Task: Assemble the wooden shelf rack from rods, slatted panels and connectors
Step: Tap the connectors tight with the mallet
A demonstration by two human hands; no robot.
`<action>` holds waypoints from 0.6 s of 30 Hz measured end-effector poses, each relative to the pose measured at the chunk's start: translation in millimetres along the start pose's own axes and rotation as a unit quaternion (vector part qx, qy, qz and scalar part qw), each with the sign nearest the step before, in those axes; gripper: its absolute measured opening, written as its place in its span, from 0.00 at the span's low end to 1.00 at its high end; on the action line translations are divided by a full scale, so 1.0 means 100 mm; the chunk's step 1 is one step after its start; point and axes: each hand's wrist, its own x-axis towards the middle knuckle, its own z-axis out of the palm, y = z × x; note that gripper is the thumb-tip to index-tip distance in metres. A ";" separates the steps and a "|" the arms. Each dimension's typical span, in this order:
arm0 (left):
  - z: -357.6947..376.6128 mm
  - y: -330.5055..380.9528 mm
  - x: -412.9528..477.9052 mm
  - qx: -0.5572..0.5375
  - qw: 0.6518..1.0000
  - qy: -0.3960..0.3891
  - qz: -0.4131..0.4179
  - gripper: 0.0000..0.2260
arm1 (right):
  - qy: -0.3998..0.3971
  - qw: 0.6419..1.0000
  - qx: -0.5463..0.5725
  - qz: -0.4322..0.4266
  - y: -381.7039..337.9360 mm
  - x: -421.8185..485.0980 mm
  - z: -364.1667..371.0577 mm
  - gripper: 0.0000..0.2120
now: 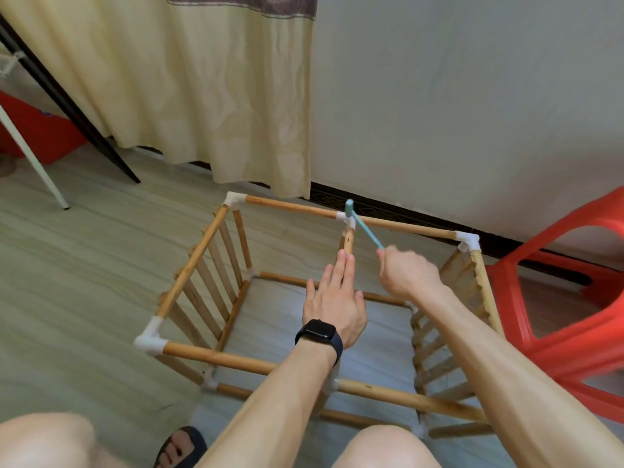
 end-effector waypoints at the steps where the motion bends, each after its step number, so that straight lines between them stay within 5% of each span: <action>1: 0.01 0.00 0.00 -0.001 1.000 -0.002 -0.002 0.30 | -0.010 1.000 -0.024 0.004 0.03 0.02 0.02 0.18; 5: 0.00 0.00 0.01 -0.003 1.000 0.000 -0.003 0.30 | 0.184 0.972 0.136 -0.060 0.04 0.01 -0.01 0.17; 8: 0.01 0.00 0.00 0.004 1.000 0.000 0.000 0.30 | -0.013 1.000 0.016 0.010 0.00 0.05 0.00 0.21; 9: 0.01 0.01 0.00 0.002 1.000 -0.003 -0.001 0.31 | -0.016 1.000 -0.008 0.006 0.01 0.06 -0.03 0.21; 12: 0.02 0.01 0.01 0.006 1.000 0.002 0.001 0.31 | 0.185 0.973 0.111 -0.084 0.03 0.06 -0.04 0.17; 13: 0.01 0.01 0.03 0.002 1.000 0.001 0.001 0.31 | 0.191 0.971 0.115 -0.088 0.00 0.05 -0.05 0.17; 16: 0.02 0.00 0.01 0.003 1.000 0.001 0.004 0.31 | -0.023 0.999 -0.031 0.002 -0.05 0.06 -0.02 0.21; 18: 0.01 0.00 0.02 -0.002 1.000 -0.004 0.003 0.31 | -0.022 0.999 -0.038 0.007 0.00 0.06 -0.06 0.24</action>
